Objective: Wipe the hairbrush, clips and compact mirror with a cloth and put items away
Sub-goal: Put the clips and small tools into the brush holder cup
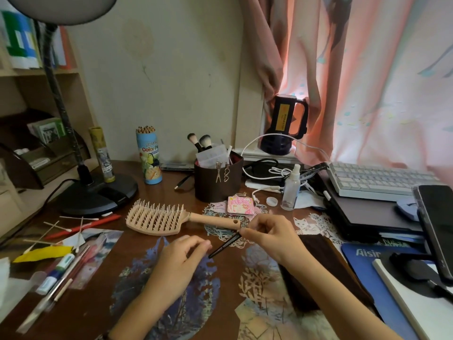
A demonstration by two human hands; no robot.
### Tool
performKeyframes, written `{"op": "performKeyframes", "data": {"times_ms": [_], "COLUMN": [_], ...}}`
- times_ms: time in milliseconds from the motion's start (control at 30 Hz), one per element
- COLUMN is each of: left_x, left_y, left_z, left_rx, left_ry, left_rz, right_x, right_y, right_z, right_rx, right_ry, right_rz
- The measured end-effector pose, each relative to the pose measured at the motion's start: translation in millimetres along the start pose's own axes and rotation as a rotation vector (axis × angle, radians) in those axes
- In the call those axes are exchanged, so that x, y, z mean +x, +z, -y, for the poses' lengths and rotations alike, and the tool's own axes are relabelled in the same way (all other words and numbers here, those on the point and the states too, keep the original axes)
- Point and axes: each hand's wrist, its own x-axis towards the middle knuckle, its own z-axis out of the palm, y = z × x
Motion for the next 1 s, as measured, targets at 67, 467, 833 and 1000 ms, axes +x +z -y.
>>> {"op": "performKeyframes", "data": {"times_ms": [67,467,833,1000], "left_x": [2,2,7,10], "left_y": [-2,0,0,0], "left_z": [5,11,12,12], "left_rx": [0.151,0.491,0.485,0.474], "left_ry": [0.049,0.177,0.151,0.154], "left_rz": [-0.012,-0.070,-0.049,-0.050], "right_x": [8,78,136,153], "right_y": [-6,-34,-26,-16], "right_z": [5,49,85,95], "right_rx": [-0.040,-0.343,-0.617,-0.658], "right_ry": [-0.029,-0.251,-0.474,-0.535], "right_rz": [-0.009,-0.038,-0.033,-0.013]}}
